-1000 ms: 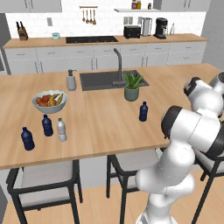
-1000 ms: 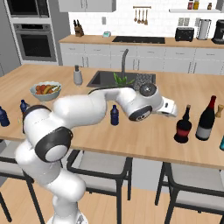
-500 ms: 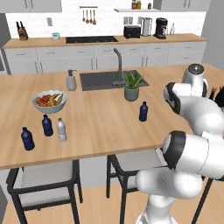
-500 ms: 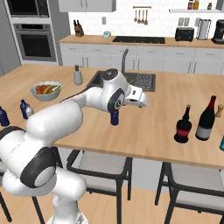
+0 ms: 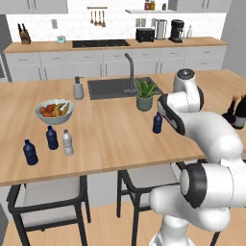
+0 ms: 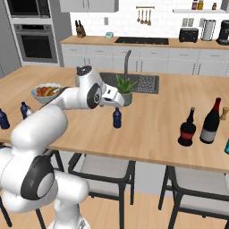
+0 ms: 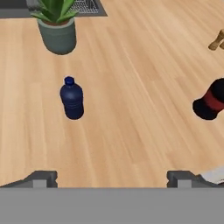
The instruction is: Move the plastic bottles in the middle to the plastics group, and the glass bottles in the middle to the glass group.
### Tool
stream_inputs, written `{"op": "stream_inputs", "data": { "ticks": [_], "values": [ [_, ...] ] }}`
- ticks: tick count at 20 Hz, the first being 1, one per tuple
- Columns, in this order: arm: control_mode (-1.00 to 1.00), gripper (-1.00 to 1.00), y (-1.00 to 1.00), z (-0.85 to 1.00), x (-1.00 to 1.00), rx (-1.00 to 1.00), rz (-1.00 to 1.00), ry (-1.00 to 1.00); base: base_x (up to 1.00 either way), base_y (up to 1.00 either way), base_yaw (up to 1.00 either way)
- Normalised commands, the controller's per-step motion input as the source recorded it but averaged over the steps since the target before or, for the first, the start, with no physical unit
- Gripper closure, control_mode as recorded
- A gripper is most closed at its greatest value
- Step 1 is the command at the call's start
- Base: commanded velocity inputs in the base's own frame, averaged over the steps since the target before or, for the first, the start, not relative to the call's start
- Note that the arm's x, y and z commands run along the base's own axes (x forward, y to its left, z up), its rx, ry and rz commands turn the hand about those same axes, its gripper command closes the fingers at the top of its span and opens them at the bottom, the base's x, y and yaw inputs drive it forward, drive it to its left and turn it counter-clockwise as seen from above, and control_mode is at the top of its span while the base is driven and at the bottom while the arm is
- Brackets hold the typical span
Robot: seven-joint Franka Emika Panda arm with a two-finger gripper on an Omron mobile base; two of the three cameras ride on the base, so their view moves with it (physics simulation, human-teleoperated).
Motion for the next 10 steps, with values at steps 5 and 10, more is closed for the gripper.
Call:
{"op": "stream_inputs", "data": {
  "ticks": [5,10],
  "values": [
    [-1.0,-1.0,0.58,-0.17,0.22,0.11,0.07,0.04,0.0,0.0,0.0],
    [-1.0,-1.0,-0.09,-0.38,0.41,0.15,0.16,0.0,0.0,0.0,0.0]
  ]
}}
